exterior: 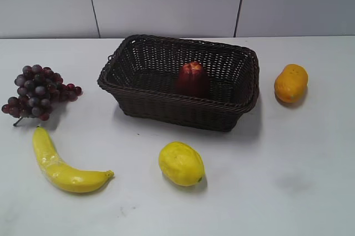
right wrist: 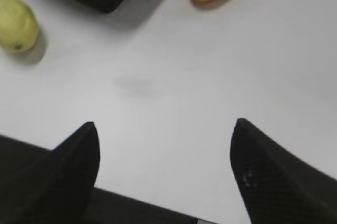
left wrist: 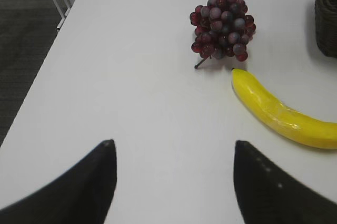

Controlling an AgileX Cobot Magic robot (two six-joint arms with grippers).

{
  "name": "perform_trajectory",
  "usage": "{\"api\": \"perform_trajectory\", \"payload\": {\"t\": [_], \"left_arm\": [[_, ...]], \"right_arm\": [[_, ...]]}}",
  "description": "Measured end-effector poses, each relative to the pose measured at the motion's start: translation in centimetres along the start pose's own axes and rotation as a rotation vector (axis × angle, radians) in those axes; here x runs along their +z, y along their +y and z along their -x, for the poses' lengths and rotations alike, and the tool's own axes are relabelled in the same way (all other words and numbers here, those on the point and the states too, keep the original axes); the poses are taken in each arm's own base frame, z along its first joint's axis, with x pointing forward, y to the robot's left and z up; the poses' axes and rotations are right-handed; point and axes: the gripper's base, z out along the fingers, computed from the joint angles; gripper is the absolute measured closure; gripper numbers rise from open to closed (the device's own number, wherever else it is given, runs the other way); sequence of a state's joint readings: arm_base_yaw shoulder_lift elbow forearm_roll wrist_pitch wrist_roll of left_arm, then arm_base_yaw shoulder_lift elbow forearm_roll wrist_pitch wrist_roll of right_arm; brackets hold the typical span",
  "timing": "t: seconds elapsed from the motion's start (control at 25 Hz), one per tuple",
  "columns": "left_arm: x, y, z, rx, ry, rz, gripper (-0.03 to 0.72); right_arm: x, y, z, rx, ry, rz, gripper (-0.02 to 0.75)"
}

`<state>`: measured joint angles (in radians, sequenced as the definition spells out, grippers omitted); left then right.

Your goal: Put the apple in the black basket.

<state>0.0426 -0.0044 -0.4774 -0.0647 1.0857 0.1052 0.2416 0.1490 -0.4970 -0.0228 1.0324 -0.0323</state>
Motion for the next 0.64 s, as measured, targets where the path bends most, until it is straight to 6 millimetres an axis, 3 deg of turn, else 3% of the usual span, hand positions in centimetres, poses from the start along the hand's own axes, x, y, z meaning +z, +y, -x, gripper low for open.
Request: {"api": "perform_trajectory", "payload": {"t": [0.2,0.64], "left_arm": [[0.0,0.0,0.0,0.0,0.0,0.0,0.167],[0.0,0.0,0.0,0.0,0.0,0.0,0.167]], "right_arm": [[-1.9,0.1,-1.2,0.079,-0.134,-0.137,0.156],[-2.0,0.1,-1.3,0.088,-0.141,-0.152,0.156]]}}
